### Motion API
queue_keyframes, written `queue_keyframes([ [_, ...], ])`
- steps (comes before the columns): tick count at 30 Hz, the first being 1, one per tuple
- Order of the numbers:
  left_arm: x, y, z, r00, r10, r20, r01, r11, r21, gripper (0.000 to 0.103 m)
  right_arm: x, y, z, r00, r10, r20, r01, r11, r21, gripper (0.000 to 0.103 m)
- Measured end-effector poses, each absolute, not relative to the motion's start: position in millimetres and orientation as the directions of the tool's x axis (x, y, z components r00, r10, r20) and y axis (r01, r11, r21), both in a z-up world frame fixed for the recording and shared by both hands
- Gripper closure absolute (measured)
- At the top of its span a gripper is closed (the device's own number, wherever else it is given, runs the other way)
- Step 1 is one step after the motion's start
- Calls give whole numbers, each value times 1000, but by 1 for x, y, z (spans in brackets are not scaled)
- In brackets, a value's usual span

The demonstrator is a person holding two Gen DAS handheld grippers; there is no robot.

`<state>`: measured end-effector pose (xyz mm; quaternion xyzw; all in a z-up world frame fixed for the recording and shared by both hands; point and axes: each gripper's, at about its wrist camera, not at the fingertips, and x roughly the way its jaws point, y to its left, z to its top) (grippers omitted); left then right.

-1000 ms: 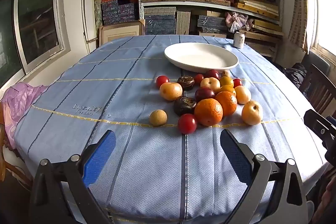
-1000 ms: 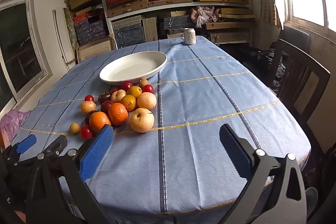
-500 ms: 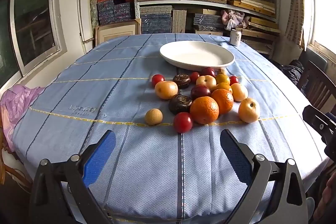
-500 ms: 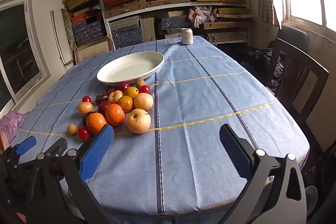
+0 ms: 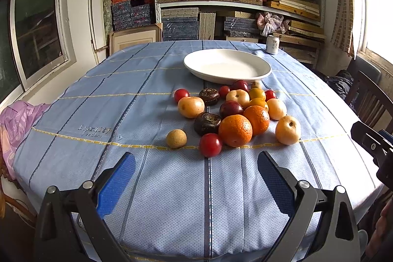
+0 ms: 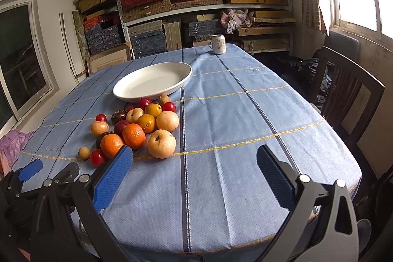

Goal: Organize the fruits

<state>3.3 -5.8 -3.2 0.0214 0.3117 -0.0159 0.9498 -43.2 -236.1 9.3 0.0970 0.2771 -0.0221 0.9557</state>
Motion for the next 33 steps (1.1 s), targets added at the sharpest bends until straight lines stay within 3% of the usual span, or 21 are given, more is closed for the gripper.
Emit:
queue_keyframes([
  [33, 0, -13, -5, 814, -39, -580, 88, 995, 57, 3, -44, -225, 18, 852, -3, -524, 96, 984, 151, 4],
])
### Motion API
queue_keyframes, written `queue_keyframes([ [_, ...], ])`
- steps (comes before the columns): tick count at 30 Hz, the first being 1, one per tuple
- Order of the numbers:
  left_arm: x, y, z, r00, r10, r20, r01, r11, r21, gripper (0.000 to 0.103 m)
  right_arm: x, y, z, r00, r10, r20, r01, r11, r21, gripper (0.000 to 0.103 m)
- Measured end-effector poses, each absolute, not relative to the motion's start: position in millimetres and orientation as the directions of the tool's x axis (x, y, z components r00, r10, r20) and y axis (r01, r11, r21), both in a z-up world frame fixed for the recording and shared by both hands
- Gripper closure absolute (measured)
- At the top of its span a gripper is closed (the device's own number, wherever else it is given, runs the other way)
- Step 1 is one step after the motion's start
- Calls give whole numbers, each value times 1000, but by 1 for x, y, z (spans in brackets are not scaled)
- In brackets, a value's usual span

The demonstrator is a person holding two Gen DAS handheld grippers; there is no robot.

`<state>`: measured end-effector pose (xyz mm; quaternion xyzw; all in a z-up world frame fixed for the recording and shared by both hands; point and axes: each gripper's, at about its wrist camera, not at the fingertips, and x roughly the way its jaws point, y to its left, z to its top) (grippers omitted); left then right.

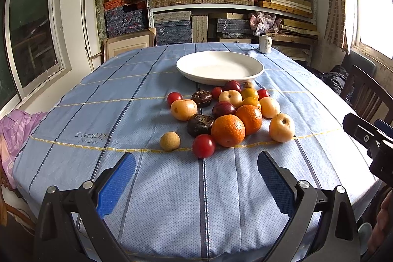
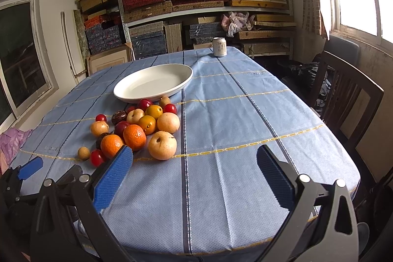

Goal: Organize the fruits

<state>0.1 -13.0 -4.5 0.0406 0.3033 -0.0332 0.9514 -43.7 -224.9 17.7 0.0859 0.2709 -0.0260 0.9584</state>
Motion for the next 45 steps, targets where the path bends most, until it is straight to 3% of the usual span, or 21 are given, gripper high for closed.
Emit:
queue_keyframes([
  [19, -10, -7, -5, 821, -8, -572, 54, 996, 64, 3, -54, -222, 13, 861, -6, -508, 93, 985, 146, 4],
  [45, -9, -3, -17, 799, -41, -599, 79, 996, 38, 3, -49, -211, 3, 832, -14, -554, 94, 989, 116, 4],
])
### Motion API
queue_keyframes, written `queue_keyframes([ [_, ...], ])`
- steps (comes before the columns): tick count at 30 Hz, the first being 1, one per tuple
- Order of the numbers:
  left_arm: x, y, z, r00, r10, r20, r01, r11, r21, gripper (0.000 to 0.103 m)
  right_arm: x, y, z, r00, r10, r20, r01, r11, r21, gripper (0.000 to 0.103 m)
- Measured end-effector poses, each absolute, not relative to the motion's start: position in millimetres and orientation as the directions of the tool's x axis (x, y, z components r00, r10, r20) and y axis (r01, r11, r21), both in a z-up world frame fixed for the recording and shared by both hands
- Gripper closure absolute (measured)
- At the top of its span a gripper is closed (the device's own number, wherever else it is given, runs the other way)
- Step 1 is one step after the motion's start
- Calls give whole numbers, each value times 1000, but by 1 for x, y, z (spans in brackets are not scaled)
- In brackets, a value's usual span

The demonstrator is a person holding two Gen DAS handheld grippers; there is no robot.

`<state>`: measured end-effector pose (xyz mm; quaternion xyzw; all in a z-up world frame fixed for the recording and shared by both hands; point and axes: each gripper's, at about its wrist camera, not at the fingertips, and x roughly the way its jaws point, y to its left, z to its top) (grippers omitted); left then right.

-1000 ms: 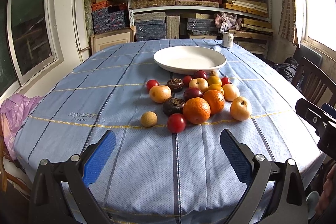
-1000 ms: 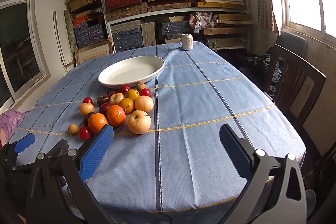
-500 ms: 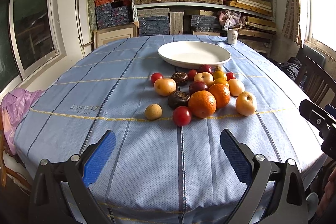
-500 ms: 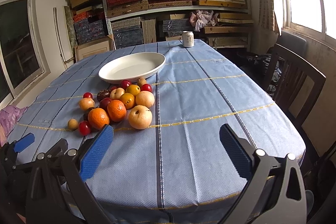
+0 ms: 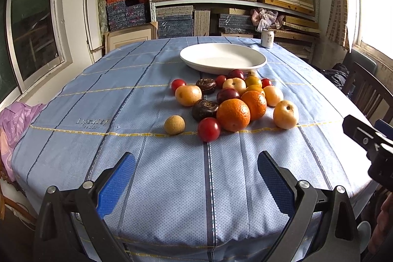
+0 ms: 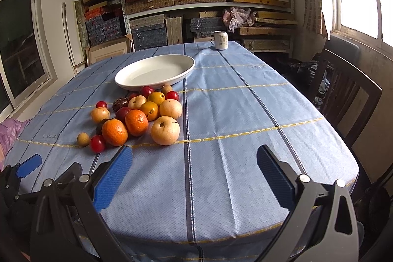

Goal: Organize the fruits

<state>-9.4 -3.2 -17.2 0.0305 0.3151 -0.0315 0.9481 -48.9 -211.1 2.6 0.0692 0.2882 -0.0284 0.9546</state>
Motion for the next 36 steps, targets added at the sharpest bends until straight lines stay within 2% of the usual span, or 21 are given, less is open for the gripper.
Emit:
queue_keyframes([
  [5, -9, 1, -23, 784, -51, -619, 76, 997, 13, 3, -45, -209, -1, 822, -6, -570, 90, 989, 119, 4],
  [12, -9, 20, -28, 774, -31, -632, 21, 1000, -24, 3, -9, -217, -15, 788, 86, -609, 28, 984, 175, 4],
  [16, -7, 23, -31, 768, -52, -639, 33, 999, -43, 3, 25, -215, -31, 745, 73, -663, 17, 991, 129, 4],
  [19, -6, 24, -34, 761, -68, -645, 47, 998, -49, 3, 45, -217, -40, 722, 100, -685, 25, 985, 170, 4],
  [29, -1, 33, -46, 730, -97, -677, 58, 995, -80, 3, 82, -199, -49, 707, 38, -706, 17, 997, 71, 4],
  [31, 0, 36, -48, 726, -96, -681, 53, 995, -84, 3, 88, -197, -50, 700, 51, -713, 12, 996, 83, 14],
  [33, 2, 38, -50, 719, -93, -688, 46, 995, -87, 3, 93, -192, -52, 691, 119, -713, -43, 991, 125, 55],
  [36, 3, 41, -53, 709, -88, -699, 38, 995, -87, 3, 93, -189, -54, 684, 137, -717, -56, 989, 135, 57],
])
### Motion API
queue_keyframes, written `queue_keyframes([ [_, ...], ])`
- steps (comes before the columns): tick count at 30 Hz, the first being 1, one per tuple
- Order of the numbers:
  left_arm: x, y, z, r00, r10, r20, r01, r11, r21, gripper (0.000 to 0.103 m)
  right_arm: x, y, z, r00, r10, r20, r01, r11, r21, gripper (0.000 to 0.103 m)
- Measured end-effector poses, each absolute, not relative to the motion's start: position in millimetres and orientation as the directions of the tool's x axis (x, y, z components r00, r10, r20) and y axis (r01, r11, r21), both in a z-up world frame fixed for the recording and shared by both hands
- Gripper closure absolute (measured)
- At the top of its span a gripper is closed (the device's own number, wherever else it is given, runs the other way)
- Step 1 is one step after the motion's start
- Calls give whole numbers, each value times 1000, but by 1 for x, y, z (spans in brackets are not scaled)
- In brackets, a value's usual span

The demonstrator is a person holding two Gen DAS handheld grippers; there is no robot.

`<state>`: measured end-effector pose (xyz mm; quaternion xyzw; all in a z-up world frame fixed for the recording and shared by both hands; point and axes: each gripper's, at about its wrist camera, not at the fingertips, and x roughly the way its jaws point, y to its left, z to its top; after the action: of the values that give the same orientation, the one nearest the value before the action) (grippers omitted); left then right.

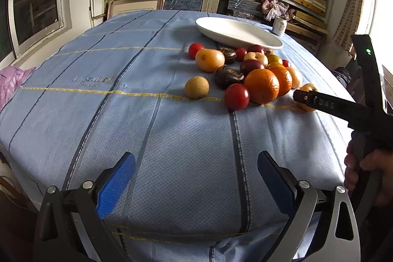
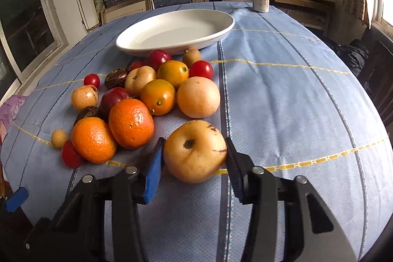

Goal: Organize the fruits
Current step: 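Grasp the large yellow pear with the right tool while the left tool grasps a small tan fruit, then lift the pear with the right tool while the left tool carries the tan fruit toward the plate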

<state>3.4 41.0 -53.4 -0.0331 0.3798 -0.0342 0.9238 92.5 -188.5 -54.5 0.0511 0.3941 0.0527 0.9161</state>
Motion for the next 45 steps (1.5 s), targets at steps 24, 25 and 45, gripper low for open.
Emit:
queue_keyframes([
  [24, 85, 69, -37, 695, -130, -707, 109, 991, -75, 3, 37, -244, -33, 774, 158, -613, 2, 968, 251, 57],
  [25, 89, 65, -40, 685, -132, -716, 121, 990, -67, 3, 36, -244, -32, 775, 168, -609, -7, 966, 259, 57],
  [45, 114, 53, -54, 664, -153, -732, 170, 984, -52, 78, 9, -252, -21, 808, 77, -584, 29, 985, 170, 57],
])
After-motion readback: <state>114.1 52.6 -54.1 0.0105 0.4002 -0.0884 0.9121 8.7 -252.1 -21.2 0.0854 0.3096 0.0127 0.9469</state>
